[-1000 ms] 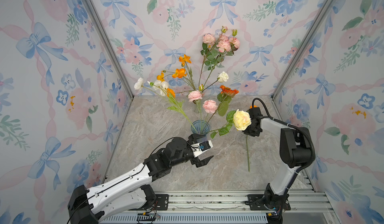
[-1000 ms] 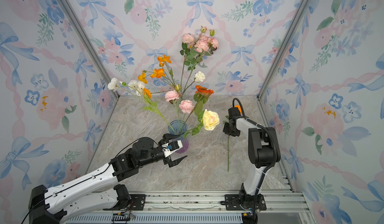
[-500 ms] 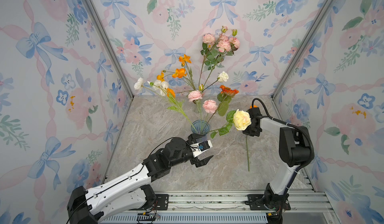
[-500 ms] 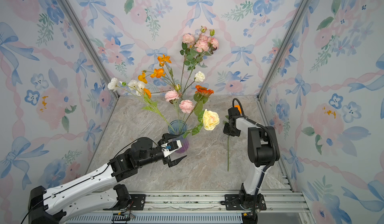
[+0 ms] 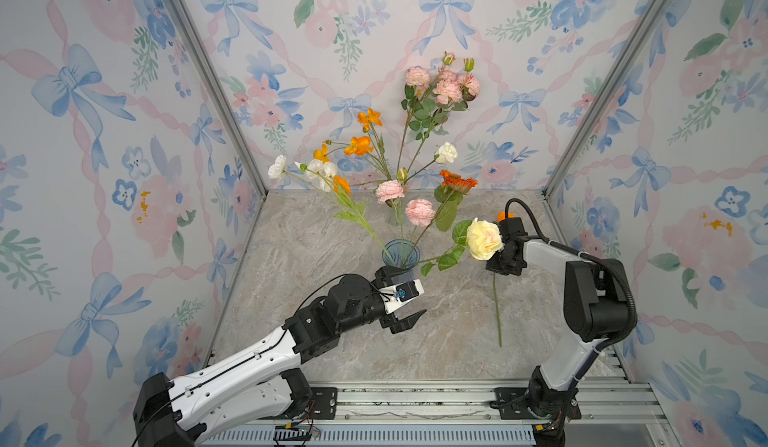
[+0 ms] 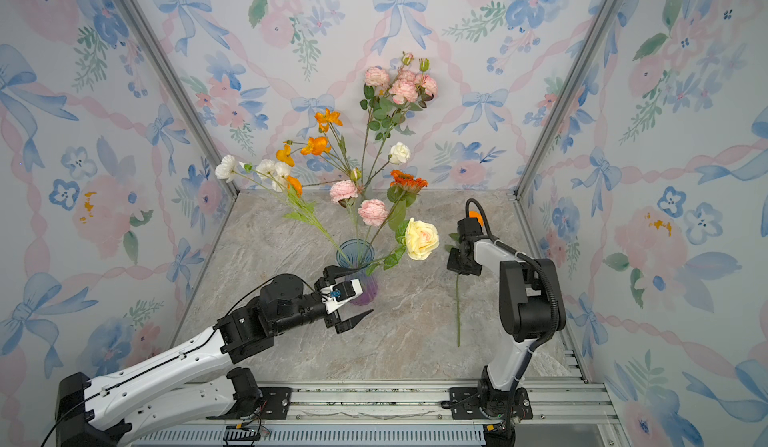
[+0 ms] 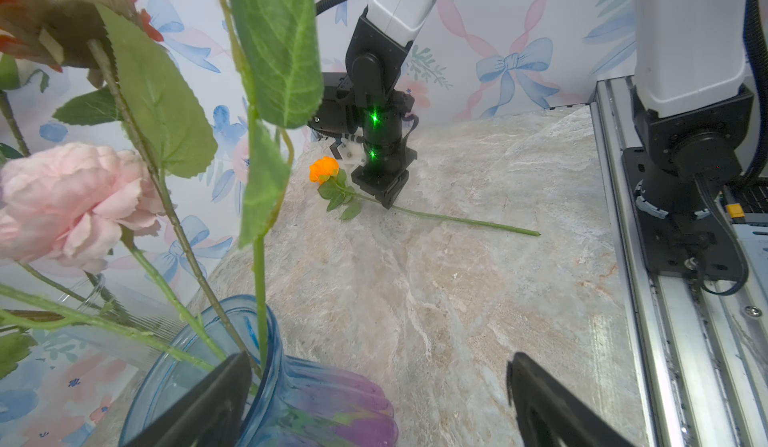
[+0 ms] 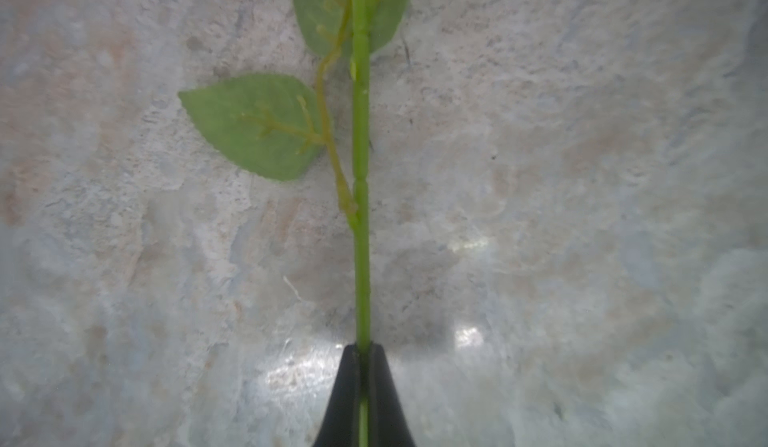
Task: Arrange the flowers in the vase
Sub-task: 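Lift the orange rose with right gripper toward the vase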
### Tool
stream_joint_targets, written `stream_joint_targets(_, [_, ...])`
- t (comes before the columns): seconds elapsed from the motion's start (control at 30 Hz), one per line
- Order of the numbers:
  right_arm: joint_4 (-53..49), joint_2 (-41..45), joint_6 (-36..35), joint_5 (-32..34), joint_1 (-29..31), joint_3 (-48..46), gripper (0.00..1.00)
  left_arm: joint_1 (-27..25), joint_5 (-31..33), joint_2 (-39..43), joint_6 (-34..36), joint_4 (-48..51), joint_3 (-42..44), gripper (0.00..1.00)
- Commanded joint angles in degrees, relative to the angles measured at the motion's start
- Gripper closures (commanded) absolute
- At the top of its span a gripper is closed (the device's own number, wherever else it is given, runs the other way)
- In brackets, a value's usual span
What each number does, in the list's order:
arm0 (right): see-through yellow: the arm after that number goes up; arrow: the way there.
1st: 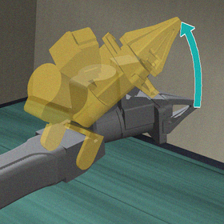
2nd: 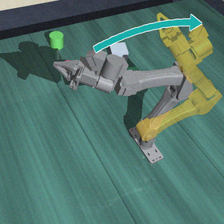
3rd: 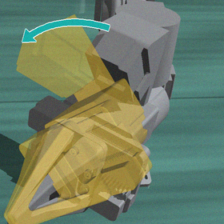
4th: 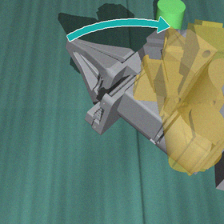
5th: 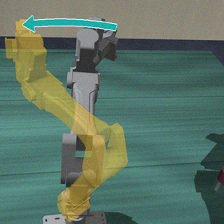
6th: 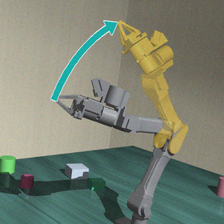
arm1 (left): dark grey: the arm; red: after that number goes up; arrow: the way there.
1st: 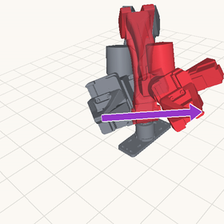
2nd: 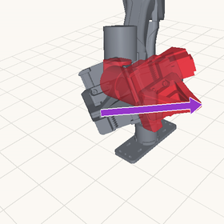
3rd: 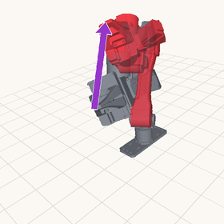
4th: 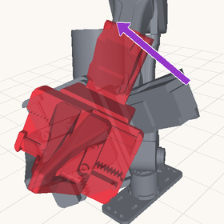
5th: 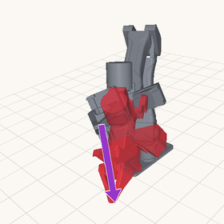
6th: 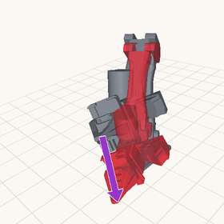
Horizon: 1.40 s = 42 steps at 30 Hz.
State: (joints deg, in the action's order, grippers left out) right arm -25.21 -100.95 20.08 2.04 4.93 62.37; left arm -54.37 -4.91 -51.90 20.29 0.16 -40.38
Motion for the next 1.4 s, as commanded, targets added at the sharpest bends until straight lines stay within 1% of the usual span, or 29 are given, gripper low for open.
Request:
stream_joint_targets(0.0, [3.5, 7.9, -0.8, -2.1, 0.3, -2.6, 1.0, -0.1, 0.8, 1.1, -0.4, -0.1, -0.8, 0.02])
stream_joint_targets(0.23, [8.6, 21.5, 0.3, -5.1, 0.8, -8.4, 1.0, 0.0, 1.4, 2.1, -0.3, -0.1, -0.8, 0.02])
stream_joint_targets(0.47, [12.6, 37.2, 0.8, -5.7, 1.4, -11.0, 1.0, 1.6, 2.1, 5.2, -0.5, -0.1, -0.8, 0.02])
stream_joint_targets(0.67, [15.9, 48.9, -2.5, -2.6, 5.2, -9.0, 1.0, 2.7, 3.7, 8.7, -0.5, -0.2, -0.8, 0.02])
stream_joint_targets(0.77, [19.8, 52.6, -4.5, 0.1, 7.7, -8.7, 1.0, 2.8, 4.9, 10.7, -0.8, -0.2, -0.8, 0.02])
stream_joint_targets(0.87, [22.7, 54.0, -7.7, 0.9, 10.8, -6.7, 1.0, 2.8, 6.8, 14.0, -2.8, -0.2, -0.4, 0.02])
stream_joint_targets(0.93, [23.8, 54.2, -11.3, 2.3, 13.6, -4.7, 1.0, 2.8, 7.1, 16.5, -4.5, -0.3, 0.8, 0.02])
stream_joint_targets(0.97, [24.6, 54.0, -12.9, 3.0, 15.0, -3.9, 1.0, 2.8, 7.2, 17.1, -5.1, -0.3, 2.9, 0.02])
stream_joint_targets(1.07, [29.3, 53.2, -17.4, 3.5, 18.3, -2.0, 1.0, 2.7, 8.2, 21.6, -6.1, 0.2, 4.6, 0.02])
stream_joint_targets(1.17, [33.9, 51.9, -19.1, 2.6, 19.7, -0.4, 1.0, 2.7, 8.9, 23.4, -6.2, 0.3, 5.4, 0.02])
stream_joint_targets(1.37, [39.3, 47.4, -17.8, -1.3, 21.3, 5.8, 1.0, 2.8, 9.0, 22.2, -6.1, 0.2, 5.2, 0.02])
